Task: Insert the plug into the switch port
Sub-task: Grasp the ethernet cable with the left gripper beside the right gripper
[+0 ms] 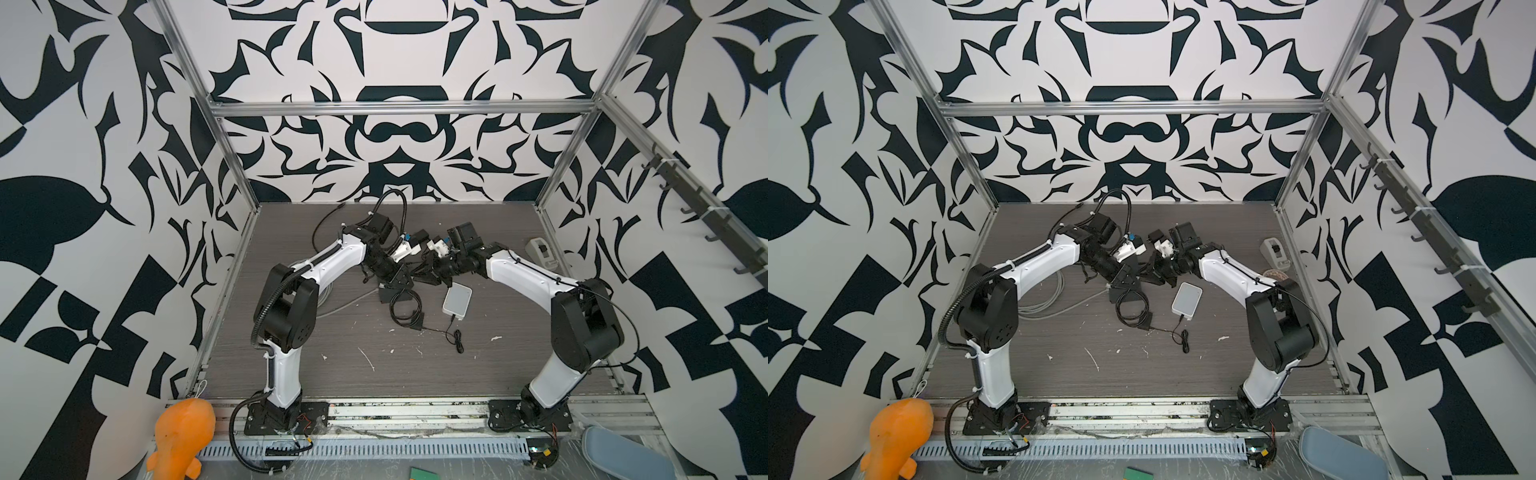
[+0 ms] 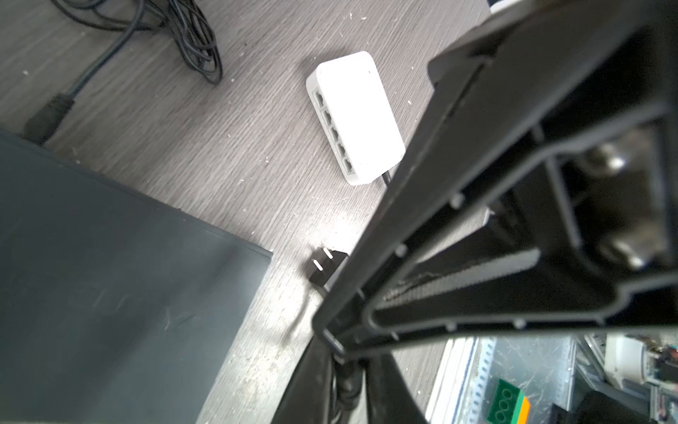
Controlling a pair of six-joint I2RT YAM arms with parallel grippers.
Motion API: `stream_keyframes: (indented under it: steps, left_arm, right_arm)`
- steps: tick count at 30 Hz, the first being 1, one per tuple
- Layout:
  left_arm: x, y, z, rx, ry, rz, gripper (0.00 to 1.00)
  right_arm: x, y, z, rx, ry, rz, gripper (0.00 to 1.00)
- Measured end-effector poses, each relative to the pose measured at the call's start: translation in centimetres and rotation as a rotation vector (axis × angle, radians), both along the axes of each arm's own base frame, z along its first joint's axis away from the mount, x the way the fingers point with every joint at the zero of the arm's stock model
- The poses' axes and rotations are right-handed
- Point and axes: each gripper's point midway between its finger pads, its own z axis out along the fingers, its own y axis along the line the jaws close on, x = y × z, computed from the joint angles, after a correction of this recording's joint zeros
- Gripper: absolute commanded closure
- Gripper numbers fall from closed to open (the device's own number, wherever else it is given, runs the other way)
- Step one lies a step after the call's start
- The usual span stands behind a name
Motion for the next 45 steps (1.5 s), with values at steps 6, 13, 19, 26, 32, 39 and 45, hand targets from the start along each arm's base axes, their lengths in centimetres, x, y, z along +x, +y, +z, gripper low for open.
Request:
stream_keyframes:
  steps: [6,13,19,26,32,39,45]
  left_arm:
    - [-0.1,0.7,-0.7,-0.004,0.006,0.009,0.50]
    - [-0.1,2.3,-0.7,-0.128,0.106,0.081,0.47]
    - [-0.1,1.6,0.0,-0.222,0.148,0.089,0.48]
    - [-1.0,0.9,0.2,-0.256,0.176,0.072,0.50]
    - [-0.9,0.2,0.7,-0.280,0.174,0.068,0.56]
    - [-0.3,-0.2,0.5,-0.289,0.174,0.087,0.72]
    - [0.0,-0.1,0.2,-0.278,0.161,0.089,0.84]
  right_arm:
    - [-0.3,-0.1,0.0,0.001,-0.033,0.041,1.00]
    - [-0.3,-0.2,0.2,0.022,-0.089,0.068,1.00]
    - [-0.2,-0.5,-0.5,0.044,-0.090,0.062,1.00]
    - [0.4,-1.1,-0.8,0.074,-0.082,0.027,1.00]
    - [0.7,-0.9,-0.4,0.092,-0.091,0.020,1.00]
    - [0.8,-0.7,0.0,0.109,-0.095,0.020,1.00]
    - [0.9,-0.7,0.0,0.112,-0.089,0.015,1.00]
